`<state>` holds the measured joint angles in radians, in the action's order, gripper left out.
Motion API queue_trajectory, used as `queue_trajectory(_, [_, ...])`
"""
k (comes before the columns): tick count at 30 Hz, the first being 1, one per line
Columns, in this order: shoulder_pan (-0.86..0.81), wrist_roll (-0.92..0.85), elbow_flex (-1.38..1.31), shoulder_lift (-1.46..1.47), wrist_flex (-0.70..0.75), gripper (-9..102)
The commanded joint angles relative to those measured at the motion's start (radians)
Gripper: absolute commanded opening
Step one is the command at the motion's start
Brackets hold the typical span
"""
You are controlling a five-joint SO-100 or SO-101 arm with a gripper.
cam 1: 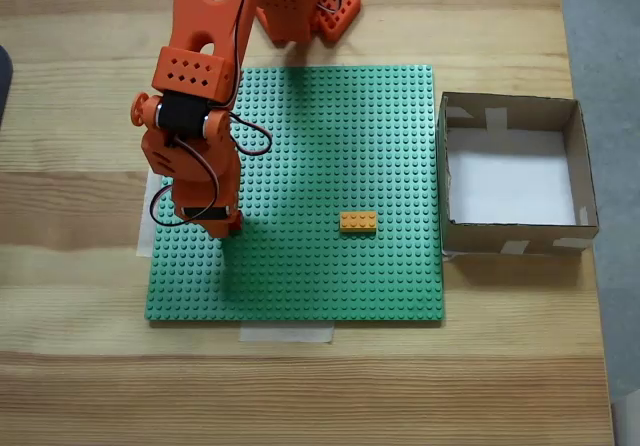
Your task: Pick the red lego block and put it in the box.
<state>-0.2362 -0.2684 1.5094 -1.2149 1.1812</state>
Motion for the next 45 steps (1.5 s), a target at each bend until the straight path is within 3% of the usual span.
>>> queue_trajectory(1, [0.005,0.003,-0.017,-0.003,-0.006,5])
queue_trajectory(8, [-0.003,0.012,-0.018,-0.014,-0.005,-1])
queue_trajectory(32, [0.041,0.061,0.186,-0.396,0.006,-1])
queue_trajectory(45, [0.124,0.106,0.167,-0.546,0.055,-1])
